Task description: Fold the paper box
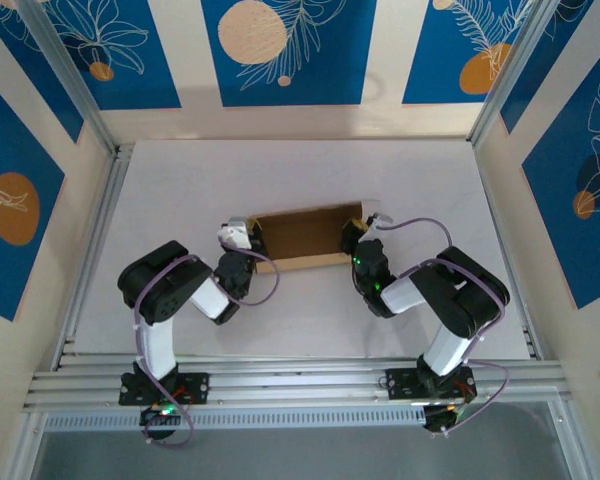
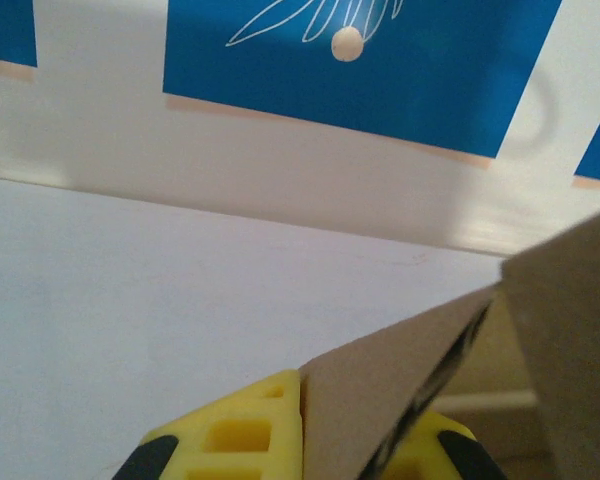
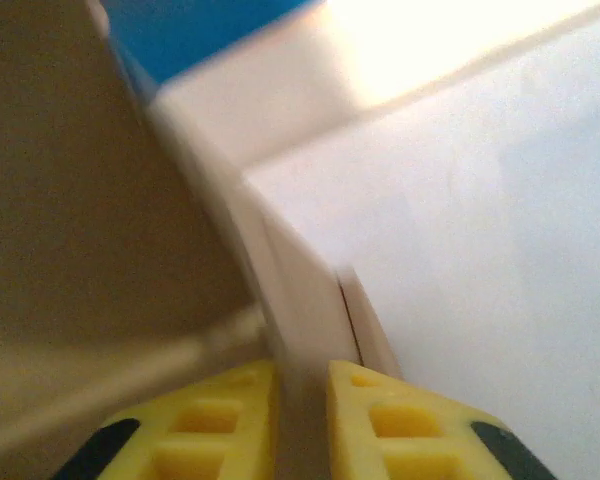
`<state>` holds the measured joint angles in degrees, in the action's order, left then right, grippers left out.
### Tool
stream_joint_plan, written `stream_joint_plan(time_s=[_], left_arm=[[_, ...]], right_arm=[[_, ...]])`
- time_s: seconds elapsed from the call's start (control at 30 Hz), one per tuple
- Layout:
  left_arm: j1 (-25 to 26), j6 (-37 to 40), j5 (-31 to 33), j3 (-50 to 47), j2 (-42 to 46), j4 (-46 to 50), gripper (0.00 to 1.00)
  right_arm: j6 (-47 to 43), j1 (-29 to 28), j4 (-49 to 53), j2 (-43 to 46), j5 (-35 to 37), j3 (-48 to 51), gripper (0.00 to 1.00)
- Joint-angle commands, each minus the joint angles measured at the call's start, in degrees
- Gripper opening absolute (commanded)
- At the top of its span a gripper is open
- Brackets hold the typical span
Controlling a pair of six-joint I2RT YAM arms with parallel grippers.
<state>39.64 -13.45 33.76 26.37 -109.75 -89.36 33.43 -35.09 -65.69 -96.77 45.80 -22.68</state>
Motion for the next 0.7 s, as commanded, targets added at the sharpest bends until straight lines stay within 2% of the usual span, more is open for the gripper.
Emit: stream_joint_plan(time_s=[0.0, 0.2, 0.33, 0.47, 0.53, 0.6, 0.67], left_arm=[[0.6, 3.5, 3.2, -2.7, -4.1, 8.7, 0.00], [0.5, 6.5, 2.5, -2.3, -4.7, 8.7, 0.00], [0.5, 8.2, 1.4, -1.9, -5.0, 8.7, 0.00], [0.6, 8.9, 0.9, -1.6, -5.6, 8.7, 0.00], [0.5, 9.3, 0.6, -1.4, -5.9, 8.7, 0.00], [0.6, 9.9, -0.2, -1.0, -6.3, 8.7, 0.00], [0.6, 10.2, -0.6, -0.9, -6.6, 8.7, 0.00]], right_arm=[[0.8, 0.0, 8.1, 3.5, -3.4, 1.2, 0.32], [1.0, 3.3, 13.6, 13.4, -9.1, 1.9, 0.60], [4.8, 3.6, 20.4, 23.0, -9.4, 3.7, 0.66], [4.4, 2.1, 36.9, 38.8, -11.2, 2.6, 0.59], [6.0, 2.5, 52.1, 45.4, -13.7, -2.7, 0.51], [4.7, 3.1, 64.6, 47.2, -15.7, -10.3, 0.40], [0.5, 3.3, 67.0, 45.7, -17.5, -16.3, 0.31]])
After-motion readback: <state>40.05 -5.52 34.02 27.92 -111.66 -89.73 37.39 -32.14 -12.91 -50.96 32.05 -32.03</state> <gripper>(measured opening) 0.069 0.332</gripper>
